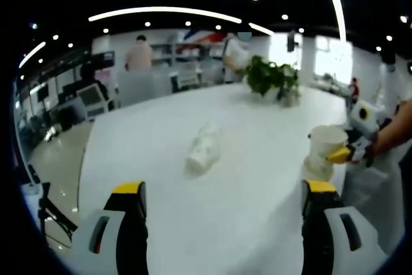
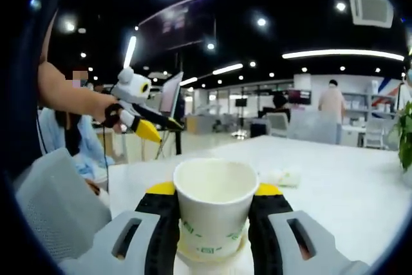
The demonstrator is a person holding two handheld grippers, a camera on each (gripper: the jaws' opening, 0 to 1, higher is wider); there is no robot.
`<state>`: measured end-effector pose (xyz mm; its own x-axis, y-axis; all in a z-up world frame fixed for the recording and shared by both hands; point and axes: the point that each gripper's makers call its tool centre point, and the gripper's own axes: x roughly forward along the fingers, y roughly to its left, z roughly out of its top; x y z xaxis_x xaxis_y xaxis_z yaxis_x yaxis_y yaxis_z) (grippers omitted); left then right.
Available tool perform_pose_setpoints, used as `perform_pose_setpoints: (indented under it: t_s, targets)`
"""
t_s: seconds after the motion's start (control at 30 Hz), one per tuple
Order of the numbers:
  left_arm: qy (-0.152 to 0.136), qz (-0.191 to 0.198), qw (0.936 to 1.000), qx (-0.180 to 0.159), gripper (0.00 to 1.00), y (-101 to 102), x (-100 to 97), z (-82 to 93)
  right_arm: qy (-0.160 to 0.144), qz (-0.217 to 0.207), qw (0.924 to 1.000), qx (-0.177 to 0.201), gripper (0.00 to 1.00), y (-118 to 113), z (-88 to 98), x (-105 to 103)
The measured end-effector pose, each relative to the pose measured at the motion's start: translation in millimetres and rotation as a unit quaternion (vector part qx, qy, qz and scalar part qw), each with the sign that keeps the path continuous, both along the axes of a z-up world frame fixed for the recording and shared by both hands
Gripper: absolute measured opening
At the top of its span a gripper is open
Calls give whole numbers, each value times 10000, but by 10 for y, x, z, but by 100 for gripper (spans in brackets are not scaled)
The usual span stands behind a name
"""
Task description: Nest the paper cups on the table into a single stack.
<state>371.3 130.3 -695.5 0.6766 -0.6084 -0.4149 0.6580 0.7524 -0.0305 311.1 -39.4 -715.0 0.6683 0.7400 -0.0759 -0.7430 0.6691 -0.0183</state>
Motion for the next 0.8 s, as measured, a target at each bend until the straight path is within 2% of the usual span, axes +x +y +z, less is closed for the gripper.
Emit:
perform_pose_setpoints:
  t_s: [0.33,0.8]
  targets:
    - [-1,-3,10000,-9,99,-2,2,6,83,38,9996,-257,38,32,-131,-13]
    - [22,11,10000,-37,99,6,-10,-16,295,48,9994,-155,39,71,-242,23]
